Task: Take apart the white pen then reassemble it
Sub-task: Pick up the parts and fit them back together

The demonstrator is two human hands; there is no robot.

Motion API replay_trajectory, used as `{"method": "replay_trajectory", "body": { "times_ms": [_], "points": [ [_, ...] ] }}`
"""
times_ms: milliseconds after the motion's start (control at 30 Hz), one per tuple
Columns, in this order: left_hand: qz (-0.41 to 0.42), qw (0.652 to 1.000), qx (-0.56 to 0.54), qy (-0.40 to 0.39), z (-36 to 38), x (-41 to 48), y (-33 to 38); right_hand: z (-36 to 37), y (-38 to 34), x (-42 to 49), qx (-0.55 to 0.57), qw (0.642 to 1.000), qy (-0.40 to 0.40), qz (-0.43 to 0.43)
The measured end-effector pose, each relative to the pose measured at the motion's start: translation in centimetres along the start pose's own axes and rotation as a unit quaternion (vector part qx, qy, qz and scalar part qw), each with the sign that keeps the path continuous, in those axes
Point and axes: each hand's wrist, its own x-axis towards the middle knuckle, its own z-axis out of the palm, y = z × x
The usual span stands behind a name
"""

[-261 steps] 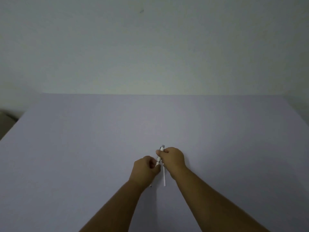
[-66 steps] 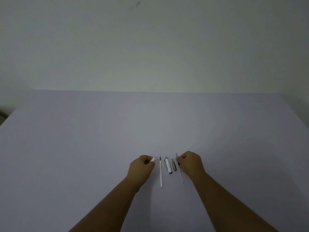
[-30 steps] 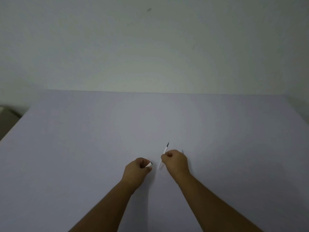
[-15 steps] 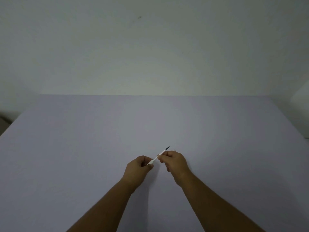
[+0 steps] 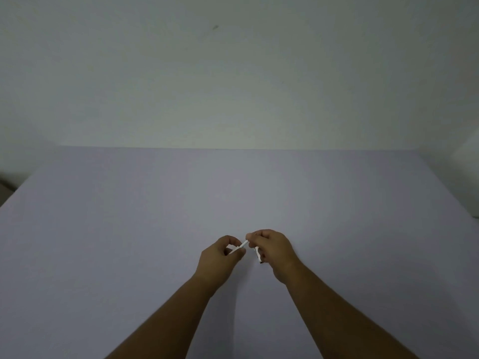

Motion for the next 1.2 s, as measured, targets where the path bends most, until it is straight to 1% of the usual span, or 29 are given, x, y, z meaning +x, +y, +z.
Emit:
{"method": "replay_trajectory", "body": {
  "times_ms": [33,100,133,167,200,267,367,467,633,700,767,867,933,967,1033,1133,1200],
  "points": [
    [-0.004,1.0,-0.002,0.003,0.0,0.2,0.0,-0.4,-0.1,0.4,0.007,1.0,0.005,0.009],
    [-0.016,1.0,-0.014,0.006,-0.1,0.5,0.1,-1.6,-0.3,1.3,0.012,0.998,0.054,0.008],
    [-0.022,0.999,-0.023,0.007,-0.2,0.6,0.1,-2.3,-0.2,1.7,-0.02,0.996,0.087,-0.001],
    [-0.026,0.999,-0.03,0.009,-0.2,0.7,0.1,-2.9,0.0,2.1,-0.084,0.99,0.11,-0.01],
    [-0.03,0.999,-0.034,0.011,-0.3,0.7,0.0,-3.3,0.2,2.5,-0.162,0.98,0.114,-0.017],
    [-0.037,0.998,-0.039,0.012,-0.3,0.9,-0.3,-3.3,0.8,2.9,-0.296,0.95,0.093,-0.012],
    [-0.045,0.998,-0.039,0.01,-0.3,1.0,-0.6,-2.5,1.8,3.5,-0.414,0.907,0.073,0.002],
    [-0.052,0.998,-0.033,0.011,-0.4,1.2,-0.8,-1.9,2.3,4.1,-0.452,0.888,0.083,0.007],
    [-0.059,0.998,-0.029,0.013,-0.5,1.2,-1.1,-1.4,2.7,4.3,-0.463,0.881,0.095,0.02],
    [-0.059,0.998,-0.031,0.013,-0.6,1.2,-1.2,-1.2,2.4,4.2,-0.443,0.891,0.098,0.026],
    [-0.057,0.998,-0.029,0.014,-0.7,1.2,-1.2,-1.3,2.0,3.9,-0.38,0.917,0.12,0.014],
    [-0.055,0.998,-0.026,0.017,-0.8,1.2,-1.1,-1.4,1.0,3.5,-0.204,0.969,0.134,-0.029],
    [-0.053,0.998,-0.027,0.018,-0.7,1.1,-0.9,-1.4,0.2,3.0,-0.062,0.991,0.117,-0.033],
    [-0.051,0.998,-0.026,0.018,-0.7,1.0,-0.8,-1.3,-0.2,2.8,-0.002,0.994,0.104,-0.027],
    [-0.048,0.998,-0.024,0.018,-0.6,0.9,-0.5,-1.1,-0.6,2.3,0.063,0.994,0.082,-0.021],
    [-0.043,0.999,-0.026,0.018,-0.6,0.6,0.0,-1.0,-1.0,1.6,0.104,0.991,0.077,-0.022],
    [-0.04,0.999,-0.028,0.021,-0.6,0.3,0.2,-1.0,-1.0,1.0,0.109,0.991,0.074,-0.026]
  ]
}}
